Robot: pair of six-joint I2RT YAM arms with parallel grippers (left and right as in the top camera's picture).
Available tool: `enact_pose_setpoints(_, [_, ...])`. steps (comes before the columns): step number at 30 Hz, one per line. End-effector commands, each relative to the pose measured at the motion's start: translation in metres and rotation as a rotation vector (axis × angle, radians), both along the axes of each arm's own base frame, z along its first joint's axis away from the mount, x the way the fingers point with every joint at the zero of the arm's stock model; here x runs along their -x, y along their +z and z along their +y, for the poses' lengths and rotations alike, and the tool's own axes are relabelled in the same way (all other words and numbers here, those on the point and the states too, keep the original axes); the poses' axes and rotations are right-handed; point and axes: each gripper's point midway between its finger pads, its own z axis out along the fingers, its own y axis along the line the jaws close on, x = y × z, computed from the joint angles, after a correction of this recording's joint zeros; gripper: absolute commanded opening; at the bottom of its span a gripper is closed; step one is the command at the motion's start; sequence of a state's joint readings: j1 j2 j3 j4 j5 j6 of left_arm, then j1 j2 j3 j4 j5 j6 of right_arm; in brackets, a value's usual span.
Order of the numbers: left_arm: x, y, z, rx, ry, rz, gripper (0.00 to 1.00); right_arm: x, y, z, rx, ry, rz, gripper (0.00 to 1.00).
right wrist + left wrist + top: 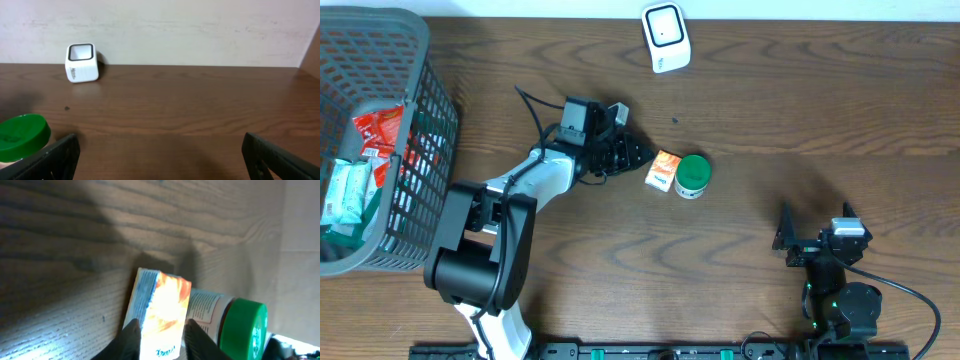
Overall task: Scan the item barcode
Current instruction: 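Lower the tissue pack onto the table left of the jar and release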
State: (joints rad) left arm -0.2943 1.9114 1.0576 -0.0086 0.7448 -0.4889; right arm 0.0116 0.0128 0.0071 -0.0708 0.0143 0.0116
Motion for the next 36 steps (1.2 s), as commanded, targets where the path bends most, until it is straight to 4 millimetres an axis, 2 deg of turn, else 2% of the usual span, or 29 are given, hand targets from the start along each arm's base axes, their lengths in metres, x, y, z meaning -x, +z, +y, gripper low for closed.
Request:
enact_pose_setpoints(1, [-0.007, 0.005, -0.009, -0.116, -0.021, -0.078, 0.25, 0.0, -0.001, 0.001, -0.01, 0.005, 0.004, 0.99])
enact_pose_setpoints(6, [0.011, -0.025, -0.002, -0.36, -0.012, -0.066, 0.23, 0.0, -0.001, 0.001, -0.01, 0.005, 0.004, 0.99])
enact_pose_setpoints(11, [0.016, -0.029, -0.002, -0.409, -0.028, -0.074, 0.23, 0.0, -0.001, 0.001, -0.01, 0.005, 0.004, 0.99])
enact_pose_setpoints(17, [0.016, -0.042, 0.031, -0.587, 0.038, -0.058, 0.23, 0.0, -0.001, 0.001, -0.01, 0.005, 0.004, 0.99])
enact_pose_setpoints(21, [0.019, -0.046, 0.04, -0.641, 0.019, -0.058, 0.23, 0.0, -0.001, 0.001, -0.01, 0.005, 0.004, 0.99])
enact_pose_setpoints(24, [0.016, -0.043, 0.04, -0.644, 0.007, -0.082, 0.23, 0.0, -0.001, 0.001, -0.01, 0.005, 0.004, 0.99])
enact_pose_setpoints(32, [-0.001, -0.023, 0.056, -0.642, 0.071, -0.123, 0.24, 0.0, -0.001, 0.001, -0.01, 0.005, 0.004, 0.99])
enact_pose_setpoints(36, [-0.006, 0.003, 0.063, -0.626, 0.107, -0.153, 0.33, 0.0, -0.001, 0.001, -0.01, 0.005, 0.004, 0.99])
